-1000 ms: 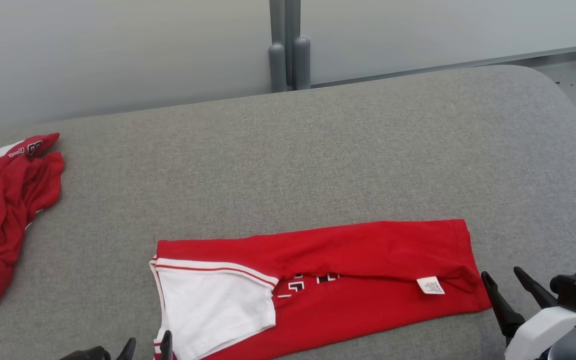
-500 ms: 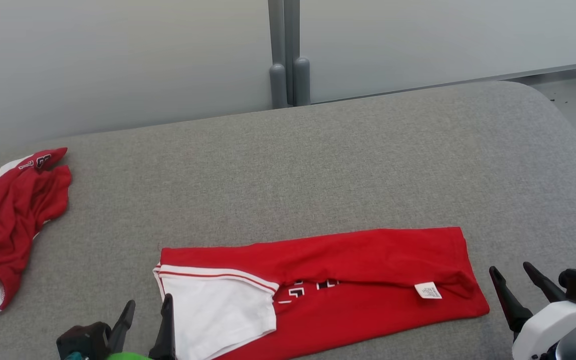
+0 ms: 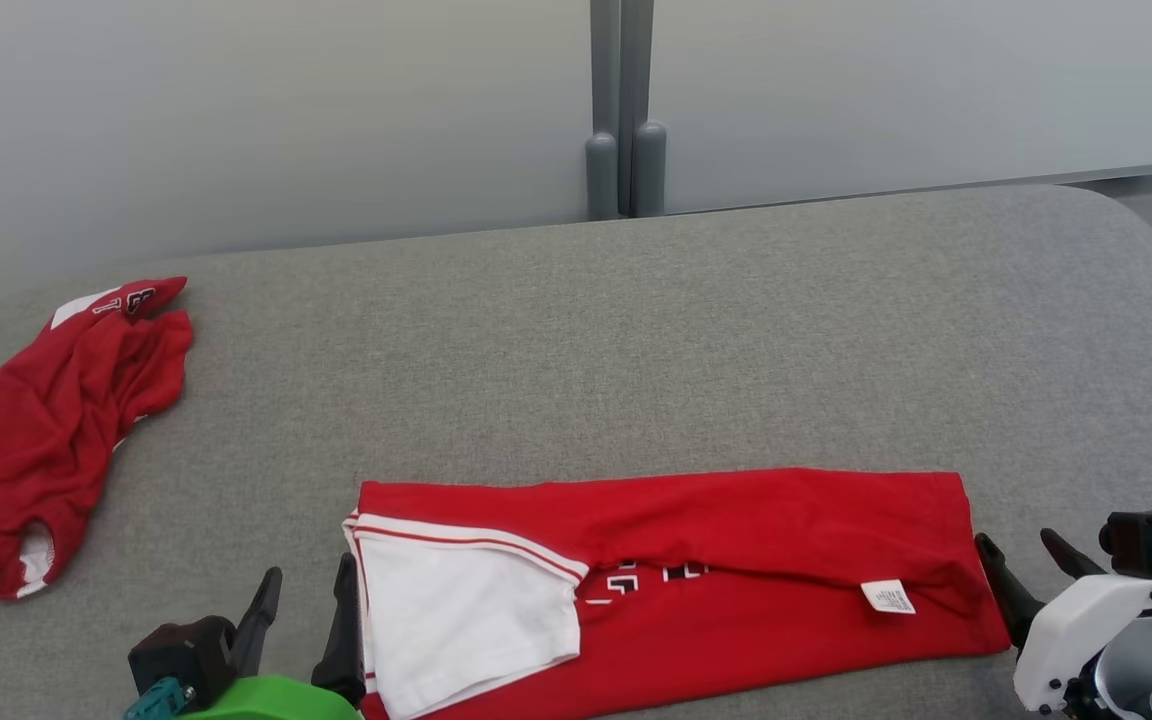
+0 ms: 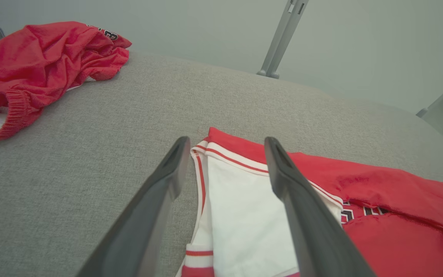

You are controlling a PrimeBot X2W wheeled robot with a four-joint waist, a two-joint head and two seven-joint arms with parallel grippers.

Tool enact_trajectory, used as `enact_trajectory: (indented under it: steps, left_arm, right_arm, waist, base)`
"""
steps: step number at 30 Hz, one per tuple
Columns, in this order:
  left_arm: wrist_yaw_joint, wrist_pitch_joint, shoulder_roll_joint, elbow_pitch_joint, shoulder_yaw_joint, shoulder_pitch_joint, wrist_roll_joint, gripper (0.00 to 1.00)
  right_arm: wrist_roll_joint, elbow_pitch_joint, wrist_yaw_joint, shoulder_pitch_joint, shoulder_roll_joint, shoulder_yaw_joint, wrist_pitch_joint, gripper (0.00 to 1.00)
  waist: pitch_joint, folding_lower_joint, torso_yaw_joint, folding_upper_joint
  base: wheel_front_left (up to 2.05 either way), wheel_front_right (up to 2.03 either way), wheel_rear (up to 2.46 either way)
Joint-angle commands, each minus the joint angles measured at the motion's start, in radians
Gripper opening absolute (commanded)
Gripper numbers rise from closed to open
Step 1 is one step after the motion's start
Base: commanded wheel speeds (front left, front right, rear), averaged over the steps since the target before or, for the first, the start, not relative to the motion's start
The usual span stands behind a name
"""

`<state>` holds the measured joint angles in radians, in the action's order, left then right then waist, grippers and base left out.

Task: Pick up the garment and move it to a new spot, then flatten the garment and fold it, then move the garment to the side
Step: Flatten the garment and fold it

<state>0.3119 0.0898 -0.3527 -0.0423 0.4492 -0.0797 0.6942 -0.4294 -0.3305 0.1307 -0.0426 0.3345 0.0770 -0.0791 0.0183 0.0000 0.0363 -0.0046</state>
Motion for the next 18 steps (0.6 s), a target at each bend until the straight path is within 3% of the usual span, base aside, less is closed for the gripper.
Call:
enact_trajectory:
  steps: [1, 7, 18]
  left_arm:
    - [-0.002, 0.007, 0.000, 0.003, -0.005, 0.019, -0.002, 1.00]
    - [-0.004, 0.018, 0.000, 0.013, -0.011, 0.021, 0.004, 1.00]
    - [0.005, 0.024, -0.003, 0.011, -0.014, 0.009, 0.011, 1.00]
  right_arm:
    - [-0.010, -0.026, 0.000, -0.016, 0.001, 0.000, -0.008, 1.00]
    - [0.000, -0.176, 0.000, -0.067, -0.029, -0.011, -0.015, 1.00]
    - [0.024, -0.326, 0.000, -0.118, -0.073, -0.035, -0.029, 1.00]
  waist:
    - [-0.004, 0.0000, -0.017, 0.0046]
    - [-0.011, 0.0000, -0.054, 0.0046]
    - [-0.017, 0.0000, -0.080, 0.0046]
  base:
    - [0.00, 0.00, 0.00]
    - [0.00, 0.00, 0.00]
    - [0.00, 0.00, 0.00]
